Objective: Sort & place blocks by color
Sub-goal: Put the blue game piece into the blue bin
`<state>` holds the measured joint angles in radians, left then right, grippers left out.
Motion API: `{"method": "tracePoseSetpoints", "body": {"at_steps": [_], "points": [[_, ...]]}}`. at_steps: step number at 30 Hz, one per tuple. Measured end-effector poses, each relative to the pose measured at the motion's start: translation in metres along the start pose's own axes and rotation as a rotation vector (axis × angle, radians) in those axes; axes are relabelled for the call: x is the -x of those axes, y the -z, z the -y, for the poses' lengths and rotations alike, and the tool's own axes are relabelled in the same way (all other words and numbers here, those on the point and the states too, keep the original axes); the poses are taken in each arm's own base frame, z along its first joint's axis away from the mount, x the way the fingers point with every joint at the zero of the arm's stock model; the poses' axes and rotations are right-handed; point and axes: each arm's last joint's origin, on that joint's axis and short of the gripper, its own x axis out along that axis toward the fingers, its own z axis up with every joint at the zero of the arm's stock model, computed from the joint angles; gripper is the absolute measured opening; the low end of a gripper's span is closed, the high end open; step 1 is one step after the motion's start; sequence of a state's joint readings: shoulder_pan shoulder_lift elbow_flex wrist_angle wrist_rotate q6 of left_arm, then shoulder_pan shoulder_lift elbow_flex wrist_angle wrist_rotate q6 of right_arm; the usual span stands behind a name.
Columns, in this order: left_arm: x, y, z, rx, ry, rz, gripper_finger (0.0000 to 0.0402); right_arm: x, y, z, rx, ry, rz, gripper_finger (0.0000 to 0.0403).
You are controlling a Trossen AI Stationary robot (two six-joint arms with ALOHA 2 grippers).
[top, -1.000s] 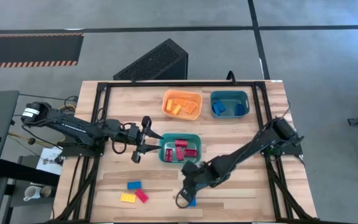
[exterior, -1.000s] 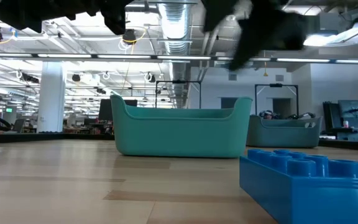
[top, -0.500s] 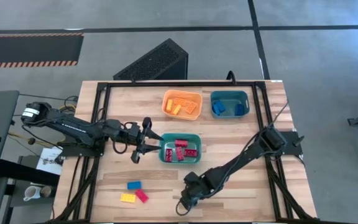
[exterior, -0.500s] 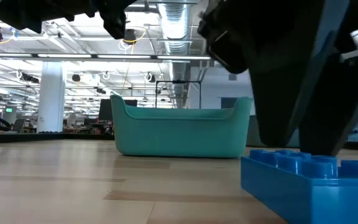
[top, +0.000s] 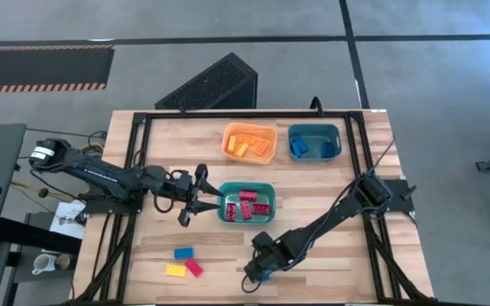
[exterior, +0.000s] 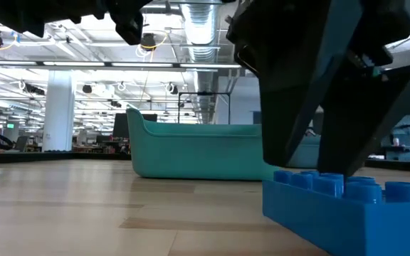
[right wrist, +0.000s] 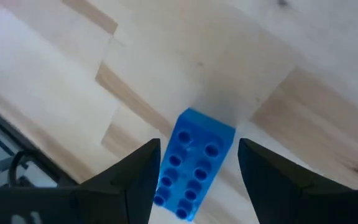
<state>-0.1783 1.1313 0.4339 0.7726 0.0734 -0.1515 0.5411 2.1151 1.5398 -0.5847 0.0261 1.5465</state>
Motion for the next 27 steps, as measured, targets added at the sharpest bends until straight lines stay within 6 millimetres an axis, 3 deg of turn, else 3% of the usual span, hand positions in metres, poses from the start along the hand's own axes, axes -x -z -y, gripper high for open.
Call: {"method": "tracePoseSetpoints", "body": {"at_steps": [8, 27], "points": [[0.0, 0.001, 0.0, -0.005, -0.002, -0.011, 0.0153, -0.022, -0.001, 0.007, -0.015, 0.059, -0.05, 0.0241], [0.0, 0.002, -0.001, -0.006, -0.012, -0.021, 0.0153, -0.014, 0.003, 0.018, 0.029, 0.179, -0.061, 0.0233]]}}
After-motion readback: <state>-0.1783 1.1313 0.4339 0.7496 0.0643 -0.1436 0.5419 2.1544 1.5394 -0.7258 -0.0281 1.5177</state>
